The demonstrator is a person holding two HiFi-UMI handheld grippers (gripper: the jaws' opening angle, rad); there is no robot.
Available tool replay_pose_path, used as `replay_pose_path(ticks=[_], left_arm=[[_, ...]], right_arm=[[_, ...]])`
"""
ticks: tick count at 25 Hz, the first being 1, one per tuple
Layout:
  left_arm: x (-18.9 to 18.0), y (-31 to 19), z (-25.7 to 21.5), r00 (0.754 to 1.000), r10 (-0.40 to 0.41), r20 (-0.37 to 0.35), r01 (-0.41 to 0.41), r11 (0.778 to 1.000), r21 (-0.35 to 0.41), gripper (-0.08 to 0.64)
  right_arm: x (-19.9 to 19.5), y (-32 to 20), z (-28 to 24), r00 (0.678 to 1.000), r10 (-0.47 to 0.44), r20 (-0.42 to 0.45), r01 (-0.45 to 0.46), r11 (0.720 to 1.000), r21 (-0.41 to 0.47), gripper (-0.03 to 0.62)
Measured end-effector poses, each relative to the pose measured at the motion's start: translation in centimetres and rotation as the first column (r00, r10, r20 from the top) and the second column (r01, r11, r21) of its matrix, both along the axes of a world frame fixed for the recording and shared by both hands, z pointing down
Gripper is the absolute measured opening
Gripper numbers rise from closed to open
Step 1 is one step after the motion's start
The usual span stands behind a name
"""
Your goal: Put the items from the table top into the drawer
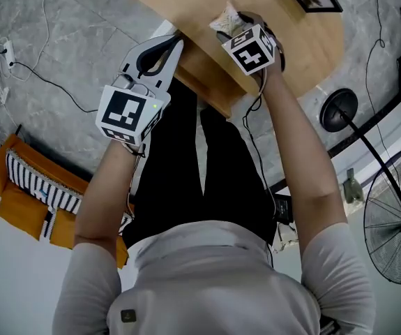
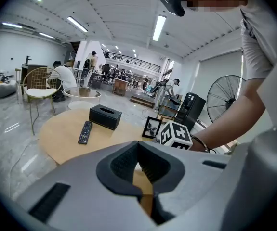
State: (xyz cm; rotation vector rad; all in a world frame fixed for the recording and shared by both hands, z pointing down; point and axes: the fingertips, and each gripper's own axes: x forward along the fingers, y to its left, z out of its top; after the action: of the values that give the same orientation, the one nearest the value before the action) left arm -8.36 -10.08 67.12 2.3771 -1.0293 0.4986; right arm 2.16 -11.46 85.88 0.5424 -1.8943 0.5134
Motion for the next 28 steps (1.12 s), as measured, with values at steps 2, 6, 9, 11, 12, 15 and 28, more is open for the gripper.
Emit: replay_pose_path(ticks=[2,6,9,11,12,15,28], left_arm=[[-0.8,1.8,0.5,1.000,-0.024,0.005,0.024,1.000,-0.008,0.009],[-2.0,5.4,1.7,0.998,-0.065,0.014,0.065,0.998,-0.027,0.009],[-2.9,7.3,2.7,0.995,-0.096,0.017,0.097,0.995,-0.036,0.009],[-3.6,8.3,3.1,0.993,-0.116,0.019,0.117,0.992,-0.038,0.009],[-3.9,8.6,3.3,0.992,-0.128,0.019,0.129,0.991,-0.039,0.009],[-4.4,9.6,3.7,0.986,-0.164,0.015,0.165,0.985,-0.041,0.009],[-5.9,11.6,5.1,0.975,-0.221,0.025,0.222,0.973,-0.056,0.009]], right_arm=[[-0.9,2.4,0.2,1.000,-0.012,0.007,0.012,1.000,-0.014,0.322],[-2.7,7.0,0.9,0.999,-0.033,0.019,0.033,0.999,-0.041,0.322],[-4.1,9.9,1.5,0.998,-0.052,0.023,0.053,0.997,-0.057,0.322],[-5.2,11.6,1.9,0.998,-0.064,0.025,0.066,0.996,-0.066,0.322],[-5.6,12.4,2.1,0.997,-0.070,0.027,0.072,0.995,-0.070,0.322],[-6.5,14.4,2.7,0.996,-0.086,0.030,0.088,0.993,-0.084,0.322],[-8.0,16.3,4.8,0.998,-0.053,0.040,0.056,0.994,-0.090,0.324]])
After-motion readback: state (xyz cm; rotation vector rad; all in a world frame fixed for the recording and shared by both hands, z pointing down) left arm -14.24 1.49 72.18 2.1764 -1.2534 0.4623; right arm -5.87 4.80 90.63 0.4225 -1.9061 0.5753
